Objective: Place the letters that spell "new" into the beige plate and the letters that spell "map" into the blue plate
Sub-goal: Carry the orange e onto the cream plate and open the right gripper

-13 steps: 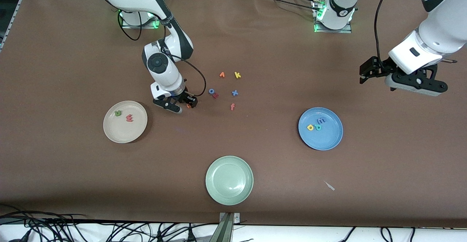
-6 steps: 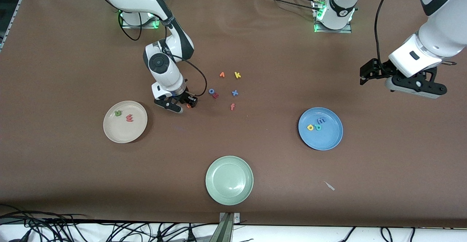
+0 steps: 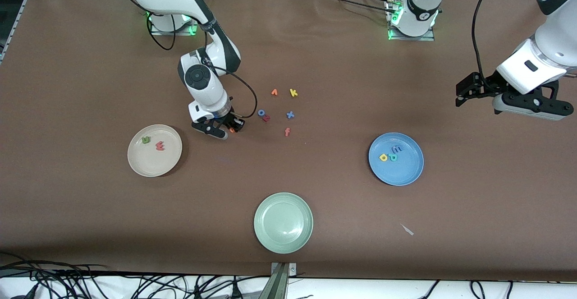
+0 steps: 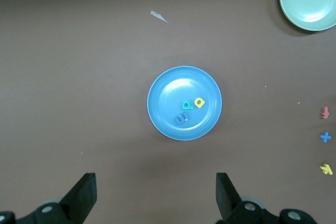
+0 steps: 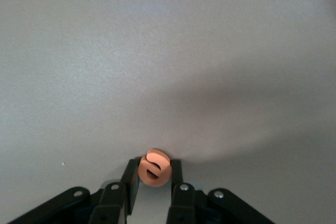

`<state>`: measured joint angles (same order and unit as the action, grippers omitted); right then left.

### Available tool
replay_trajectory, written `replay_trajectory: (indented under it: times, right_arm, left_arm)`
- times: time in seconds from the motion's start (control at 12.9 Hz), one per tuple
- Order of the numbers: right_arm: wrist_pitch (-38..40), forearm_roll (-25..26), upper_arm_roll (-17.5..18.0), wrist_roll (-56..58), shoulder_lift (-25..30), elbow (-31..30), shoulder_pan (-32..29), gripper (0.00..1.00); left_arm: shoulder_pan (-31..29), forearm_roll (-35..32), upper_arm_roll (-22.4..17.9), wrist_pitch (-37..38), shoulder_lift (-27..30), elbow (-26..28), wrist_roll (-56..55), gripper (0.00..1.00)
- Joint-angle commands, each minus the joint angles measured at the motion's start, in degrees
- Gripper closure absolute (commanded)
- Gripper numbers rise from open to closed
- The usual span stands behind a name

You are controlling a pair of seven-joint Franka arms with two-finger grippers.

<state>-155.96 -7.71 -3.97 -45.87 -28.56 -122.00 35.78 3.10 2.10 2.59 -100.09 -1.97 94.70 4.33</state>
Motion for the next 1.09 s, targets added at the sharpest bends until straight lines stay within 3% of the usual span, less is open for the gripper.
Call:
replay_trajectory:
  times: [0.0,0.31,0.78,0.85,0.93,1.01]
  right_arm:
    - [4.5,0.1,-0.7,6.2,3.4,-0.1,-2.1,0.98]
    - [11.8,0.2,-1.5,23.2,7.9,-0.1,-10.7,0.98]
    - [13.9,0.2,-6.5,41.9,8.0,0.7,-17.6,0.95]
    - [14.8,0.0,-6.7,41.5,8.1,0.7,-17.6,0.91]
    - [15.0,-0.7,-6.7,41.1,8.1,0.8,-17.5,0.80]
    - [15.0,-0.8,-6.7,40.1,8.3,0.9,-17.5,0.58]
  left_arm:
    - [-0.5,1.5,-0.1,1.4,-0.9,-2.1,0.2,0.00]
    - [-0.5,1.6,-0.1,1.4,-0.9,-2.1,0.1,0.00]
    - [-0.6,1.6,-0.1,1.5,-0.9,-2.1,0.1,0.00]
    - [-0.6,1.5,-0.1,1.4,-0.9,-2.1,0.1,0.00]
    - [-0.6,1.5,-0.1,1.4,-0.9,-2.1,0.1,0.00]
    - [-0.6,1.5,-0.1,1.4,-0.9,-2.1,0.1,0.00]
